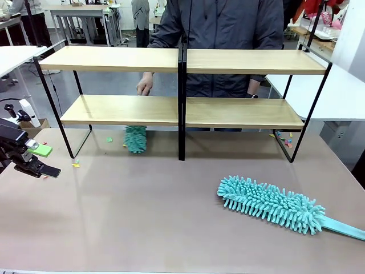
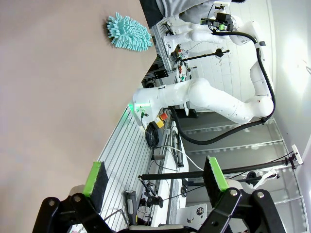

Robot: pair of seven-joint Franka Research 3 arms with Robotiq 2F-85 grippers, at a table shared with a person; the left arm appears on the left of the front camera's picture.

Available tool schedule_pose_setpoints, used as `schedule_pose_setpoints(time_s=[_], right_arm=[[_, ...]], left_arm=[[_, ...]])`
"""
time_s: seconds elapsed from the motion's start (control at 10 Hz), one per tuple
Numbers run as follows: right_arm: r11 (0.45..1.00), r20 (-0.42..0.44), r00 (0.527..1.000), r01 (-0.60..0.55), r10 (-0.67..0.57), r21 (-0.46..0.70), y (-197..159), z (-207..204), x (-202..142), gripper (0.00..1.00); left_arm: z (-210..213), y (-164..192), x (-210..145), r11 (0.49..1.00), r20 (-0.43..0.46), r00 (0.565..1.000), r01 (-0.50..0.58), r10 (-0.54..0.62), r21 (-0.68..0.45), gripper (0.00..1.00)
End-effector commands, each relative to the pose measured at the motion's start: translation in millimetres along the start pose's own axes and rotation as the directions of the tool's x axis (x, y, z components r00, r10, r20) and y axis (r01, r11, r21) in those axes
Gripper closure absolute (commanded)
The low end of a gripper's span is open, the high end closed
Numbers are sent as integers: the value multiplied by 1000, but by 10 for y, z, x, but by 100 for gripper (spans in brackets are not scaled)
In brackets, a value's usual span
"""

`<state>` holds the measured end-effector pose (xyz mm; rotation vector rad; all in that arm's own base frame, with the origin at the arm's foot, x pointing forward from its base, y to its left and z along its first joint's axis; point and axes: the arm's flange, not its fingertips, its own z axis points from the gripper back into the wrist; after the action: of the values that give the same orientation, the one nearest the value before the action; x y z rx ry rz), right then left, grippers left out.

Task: Clean the shelves.
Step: Place the Duster on the table.

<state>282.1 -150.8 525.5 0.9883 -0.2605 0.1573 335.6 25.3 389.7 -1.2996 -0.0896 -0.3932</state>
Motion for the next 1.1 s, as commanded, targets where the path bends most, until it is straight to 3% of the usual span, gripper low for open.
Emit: schedule_pose_setpoints(time_s=[0.0,1.0], right_arm=[[1000,-5,1000,-13,13,-16,-3,-8,-14,0],[1000,-5,1000,-13,13,-16,-3,-8,-14,0]], left_arm=[[-15,-12,8,1000,16,1000,8,-8,-22,0],[-15,-12,8,1000,16,1000,8,-8,-22,0]])
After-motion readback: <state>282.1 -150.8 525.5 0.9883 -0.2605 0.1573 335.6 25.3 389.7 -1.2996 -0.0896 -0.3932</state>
